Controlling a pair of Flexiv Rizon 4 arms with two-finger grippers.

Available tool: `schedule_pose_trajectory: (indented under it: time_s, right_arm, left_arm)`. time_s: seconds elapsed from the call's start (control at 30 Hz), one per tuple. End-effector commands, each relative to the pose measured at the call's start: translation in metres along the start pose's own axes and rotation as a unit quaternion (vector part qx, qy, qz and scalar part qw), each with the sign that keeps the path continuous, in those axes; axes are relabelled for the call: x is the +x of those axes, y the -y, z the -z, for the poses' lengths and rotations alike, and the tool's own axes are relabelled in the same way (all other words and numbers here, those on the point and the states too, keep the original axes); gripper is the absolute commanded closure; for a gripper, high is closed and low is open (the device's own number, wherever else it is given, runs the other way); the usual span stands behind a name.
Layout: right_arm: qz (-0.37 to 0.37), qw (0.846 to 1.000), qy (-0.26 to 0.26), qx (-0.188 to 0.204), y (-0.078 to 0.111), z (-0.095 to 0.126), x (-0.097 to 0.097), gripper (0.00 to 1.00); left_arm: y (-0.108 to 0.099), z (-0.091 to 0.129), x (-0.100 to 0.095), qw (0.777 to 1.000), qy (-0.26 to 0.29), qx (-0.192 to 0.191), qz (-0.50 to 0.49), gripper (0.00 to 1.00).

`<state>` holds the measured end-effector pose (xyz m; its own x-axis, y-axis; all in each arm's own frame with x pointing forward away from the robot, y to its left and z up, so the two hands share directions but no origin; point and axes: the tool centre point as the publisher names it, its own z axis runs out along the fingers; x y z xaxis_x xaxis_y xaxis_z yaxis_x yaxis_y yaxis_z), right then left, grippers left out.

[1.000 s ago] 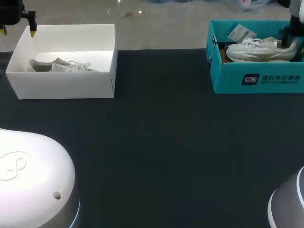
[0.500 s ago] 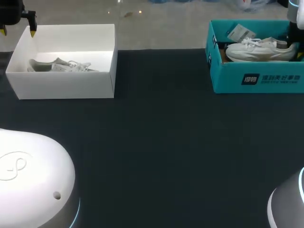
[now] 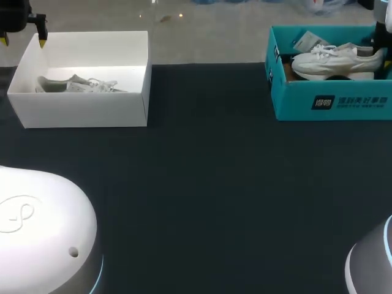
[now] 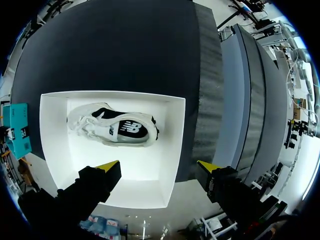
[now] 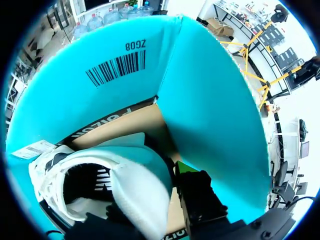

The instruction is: Take the shoe out of the shoebox, open the shoe tongue, remove and reinsert the insole, then place the shoe into the shoebox

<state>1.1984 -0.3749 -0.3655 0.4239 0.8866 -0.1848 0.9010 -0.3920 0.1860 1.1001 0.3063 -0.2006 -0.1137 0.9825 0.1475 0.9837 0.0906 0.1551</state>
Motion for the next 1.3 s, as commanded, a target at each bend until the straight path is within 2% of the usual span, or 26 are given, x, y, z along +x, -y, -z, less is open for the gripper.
schedule_pose_trajectory:
  time_s: [0.03,0.63,0.97,1.3]
  right_arm:
    - [-0.001,0.999,0.0,0.039,-0.007,0.028,-0.006,1.0]
    - [0.006,1.0,-0.014,0.018,-0.017,0.137,-0.03,1.0]
    - [0.008,1.0,-0.024,-0.016,-0.023,0.182,-0.042,1.0]
    - [0.021,0.999,-0.03,-0.036,-0.02,0.22,-0.053,1.0]
  left_arm:
    - [0.0,0.0,0.0,1.0,-0.001,0.0,0.0,0.0]
    - [0.0,0.0,0.0,1.0,-0.001,0.0,0.0,0.0]
    - [0.0,0.0,0.0,1.0,-0.001,0.0,0.0,0.0]
    - [0.0,0.0,0.0,1.0,-0.001,0.0,0.0,0.0]
